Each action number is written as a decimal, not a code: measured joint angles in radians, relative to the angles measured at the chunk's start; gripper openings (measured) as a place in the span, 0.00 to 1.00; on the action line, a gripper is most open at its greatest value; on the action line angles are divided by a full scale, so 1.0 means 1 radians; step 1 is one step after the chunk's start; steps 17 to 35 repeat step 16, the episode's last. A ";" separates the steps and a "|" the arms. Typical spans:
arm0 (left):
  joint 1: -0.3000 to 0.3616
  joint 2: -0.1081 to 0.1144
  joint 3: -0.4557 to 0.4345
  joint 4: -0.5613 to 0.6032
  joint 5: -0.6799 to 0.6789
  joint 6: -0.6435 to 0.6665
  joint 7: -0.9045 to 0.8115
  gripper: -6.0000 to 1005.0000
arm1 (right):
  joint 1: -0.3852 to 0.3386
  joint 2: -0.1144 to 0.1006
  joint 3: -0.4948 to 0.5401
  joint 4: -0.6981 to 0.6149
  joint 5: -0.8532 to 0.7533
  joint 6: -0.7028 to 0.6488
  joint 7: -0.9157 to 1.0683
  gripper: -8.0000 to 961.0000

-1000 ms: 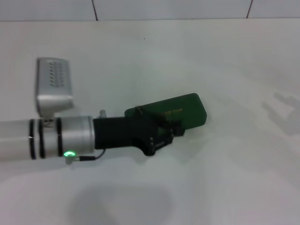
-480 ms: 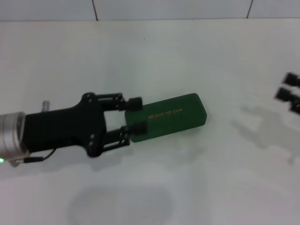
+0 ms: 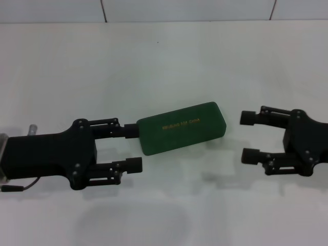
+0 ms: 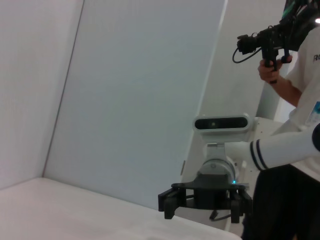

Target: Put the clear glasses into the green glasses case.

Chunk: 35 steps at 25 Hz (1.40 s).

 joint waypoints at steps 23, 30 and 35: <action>0.000 0.011 -0.012 0.000 0.009 0.011 -0.040 0.69 | 0.027 0.001 -0.116 0.028 0.090 0.015 -0.010 0.86; 0.000 0.011 -0.012 0.000 0.009 0.011 -0.040 0.69 | 0.027 0.001 -0.116 0.028 0.090 0.015 -0.010 0.86; 0.000 0.011 -0.012 0.000 0.009 0.011 -0.040 0.69 | 0.027 0.001 -0.116 0.028 0.090 0.015 -0.010 0.86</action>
